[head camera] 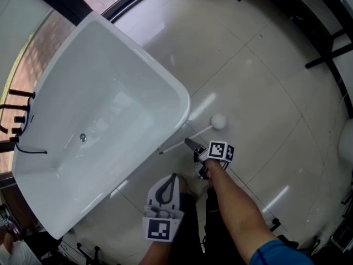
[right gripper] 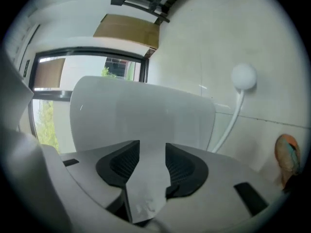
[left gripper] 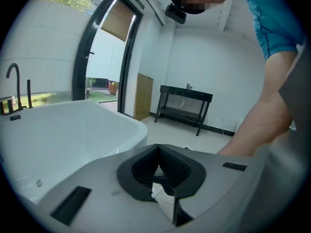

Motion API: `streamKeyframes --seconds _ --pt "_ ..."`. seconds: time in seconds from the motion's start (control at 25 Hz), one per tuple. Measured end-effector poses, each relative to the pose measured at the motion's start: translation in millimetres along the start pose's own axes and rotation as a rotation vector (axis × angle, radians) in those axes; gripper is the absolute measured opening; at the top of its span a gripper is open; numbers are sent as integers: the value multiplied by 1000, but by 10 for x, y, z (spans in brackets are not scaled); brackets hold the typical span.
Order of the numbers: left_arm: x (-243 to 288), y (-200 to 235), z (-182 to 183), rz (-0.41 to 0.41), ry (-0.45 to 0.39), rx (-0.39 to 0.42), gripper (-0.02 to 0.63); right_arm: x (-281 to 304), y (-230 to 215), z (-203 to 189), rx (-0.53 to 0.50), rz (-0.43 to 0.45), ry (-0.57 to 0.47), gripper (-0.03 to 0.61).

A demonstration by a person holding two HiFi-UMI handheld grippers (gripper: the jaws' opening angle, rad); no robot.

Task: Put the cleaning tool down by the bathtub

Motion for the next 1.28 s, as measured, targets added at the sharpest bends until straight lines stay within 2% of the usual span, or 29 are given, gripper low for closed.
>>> streamKeyframes --seconds 0.04,0.12,0.24,0.4,0.64,0.76,0.96,1.12,1.28 --pt "6 -16 -4 0 5 -4 -9 -20 29 -11 -34 -1 10 176" --pt "17 -40 -11 -4 7 0 -9 -128 48 -81 -65 14 9 112" --pt "63 -102 0 -18 -6 9 -9 -455 25 -204 -98 33 -32 60" --pt "127 -206 37 -54 -7 12 -9 -996 196 -294 -256 32 -128 -21" --pt "80 -286 376 -74 -7 44 -9 -1603 911 -482 -528 66 -88 -20" --pt "-50 -307 601 -64 3 76 -9 -1926 1327 -521 -636 70 -116 -20" --pt "-321 -517 1222 -68 -2 128 -8 -2581 2164 -657 -787 87 -237 -20" --pt "-608 -801 1717 -155 -61 154 -6 -3186 2862 -850 -926 78 -359 -20" --pt "-810 -1095 2123 -247 -97 164 -6 -3917 3508 -936 -1090 15 -546 -20"
Point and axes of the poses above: the fingertips, and each gripper's own axes: x forward along the fingers, y to its left, z out of its top, the point moved 4 cm from there along -x, backward along the fingers, and after that the axes turned 10 degrees about x, right-handed, at the moved point
